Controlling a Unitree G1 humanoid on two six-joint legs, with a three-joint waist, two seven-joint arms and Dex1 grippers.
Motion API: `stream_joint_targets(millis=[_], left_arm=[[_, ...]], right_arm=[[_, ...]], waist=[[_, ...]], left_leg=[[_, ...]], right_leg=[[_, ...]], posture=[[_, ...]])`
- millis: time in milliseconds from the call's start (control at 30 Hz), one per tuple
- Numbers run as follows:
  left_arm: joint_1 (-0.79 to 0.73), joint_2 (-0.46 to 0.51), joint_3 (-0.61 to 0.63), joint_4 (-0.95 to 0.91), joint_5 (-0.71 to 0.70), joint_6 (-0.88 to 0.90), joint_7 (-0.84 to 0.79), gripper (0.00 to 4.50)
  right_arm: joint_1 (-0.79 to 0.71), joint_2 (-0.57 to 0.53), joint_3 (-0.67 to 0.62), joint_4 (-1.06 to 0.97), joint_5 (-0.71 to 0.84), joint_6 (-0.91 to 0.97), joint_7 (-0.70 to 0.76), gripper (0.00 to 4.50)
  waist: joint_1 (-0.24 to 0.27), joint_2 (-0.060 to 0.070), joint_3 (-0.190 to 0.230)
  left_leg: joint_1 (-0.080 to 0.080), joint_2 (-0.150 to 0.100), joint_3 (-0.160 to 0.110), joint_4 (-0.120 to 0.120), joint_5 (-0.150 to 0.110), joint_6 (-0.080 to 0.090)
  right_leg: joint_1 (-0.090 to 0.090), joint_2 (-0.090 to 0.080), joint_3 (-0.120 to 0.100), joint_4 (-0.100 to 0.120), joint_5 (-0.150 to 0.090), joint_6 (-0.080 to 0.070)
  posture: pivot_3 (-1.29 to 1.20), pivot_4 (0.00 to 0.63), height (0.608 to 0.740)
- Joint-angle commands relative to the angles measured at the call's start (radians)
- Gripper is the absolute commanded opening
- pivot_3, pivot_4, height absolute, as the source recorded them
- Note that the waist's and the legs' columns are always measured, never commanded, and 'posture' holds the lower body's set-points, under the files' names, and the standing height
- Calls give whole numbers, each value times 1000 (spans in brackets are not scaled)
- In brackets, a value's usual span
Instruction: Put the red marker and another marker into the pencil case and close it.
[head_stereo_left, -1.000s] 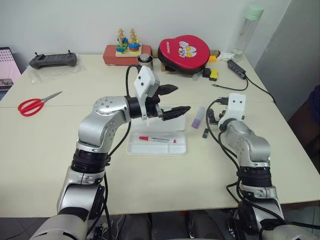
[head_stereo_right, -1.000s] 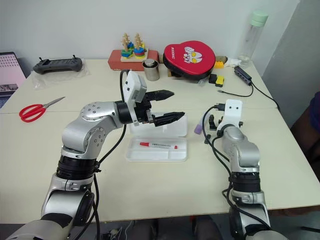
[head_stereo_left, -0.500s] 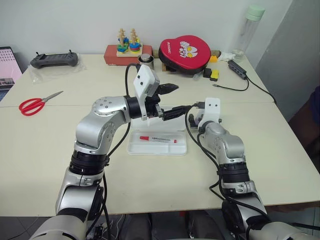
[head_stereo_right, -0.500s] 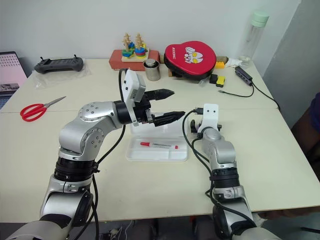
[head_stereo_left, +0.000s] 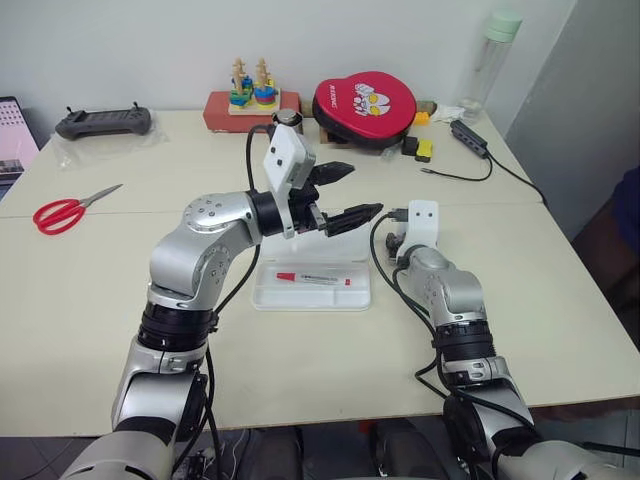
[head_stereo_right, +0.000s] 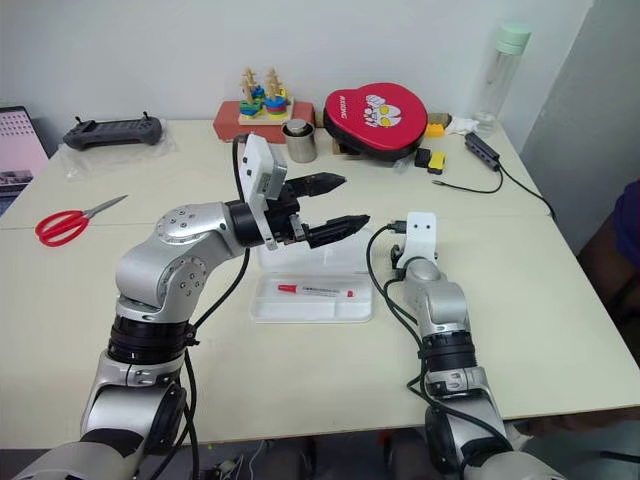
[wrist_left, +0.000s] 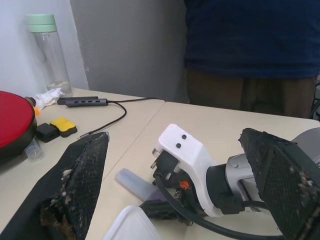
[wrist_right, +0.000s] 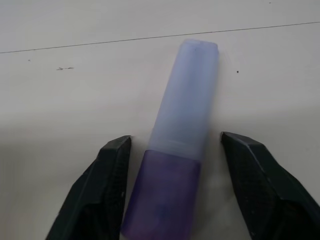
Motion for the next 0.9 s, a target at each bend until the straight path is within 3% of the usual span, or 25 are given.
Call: stream_joint_targets(millis=[33, 100, 167, 333, 467, 600, 767, 900], left_arm=[[-9, 9, 18, -22, 8, -18, 18, 4500], [-14, 16, 13, -3, 22, -26, 25, 4500], [-21, 20, 9, 23, 45, -44, 33, 4500], [-12, 42, 41, 16, 7, -41, -12, 4500], [19, 166, 132, 14, -58, -43, -126, 4500], [80, 331, 177, 12, -114, -35, -306, 4500], [193, 524, 211, 48, -90, -97, -484, 4500], [342, 630, 262, 44, -74, -148, -568, 4500]], right_arm=[[-10, 13, -30, 8, 9, -14, -12, 1951], [-15, 18, -49, 6, 16, -20, -21, 1382], [-21, 17, -66, -6, 18, -26, -27, 1126], [-84, -18, -156, -94, 104, -28, 26, 1128], [-154, -215, -41, -219, 201, -52, 427, 1128], [-125, -415, 66, -408, 367, -3, 834, 1128], [-124, -558, 201, -496, 444, 71, 1078, 1128], [-128, -546, 428, -500, 363, 93, 1109, 1128]], waist=[[-2, 0, 0], [-3, 0, 0], [-4, 0, 0], [-2, 0, 0], [-6, 3, 2], [-9, 4, 3], [-13, 5, 3], [-9, 4, 3]], left_leg=[[0, 0, 0, 0, 0, 0], [0, 0, 0, 0, 0, 0], [0, 0, 0, 0, 0, 0], [-1, 0, 0, 0, 0, 0], [-2, 0, 1, -1, 0, 0], [0, 1, 0, -5, 0, 0], [1, 1, 0, -9, 0, 1], [1, 2, 0, -9, 0, 1]], right_leg=[[0, 0, 0, 0, 0, 0], [0, 0, 0, 0, 0, 0], [0, 0, 0, 0, 0, 0], [0, 0, 0, 0, 0, 0], [-2, 0, 0, -1, 0, 0], [-2, 0, -1, -2, -1, -2], [-2, 1, -1, -2, -4, -6], [-2, 1, -1, -3, -4, -6]], posture=[[0, 150, 740], [0, 150, 740], [0, 150, 740], [0, 150, 740], [0, 150, 740], [0, 150, 740], [0, 150, 740], [0, 150, 740]])
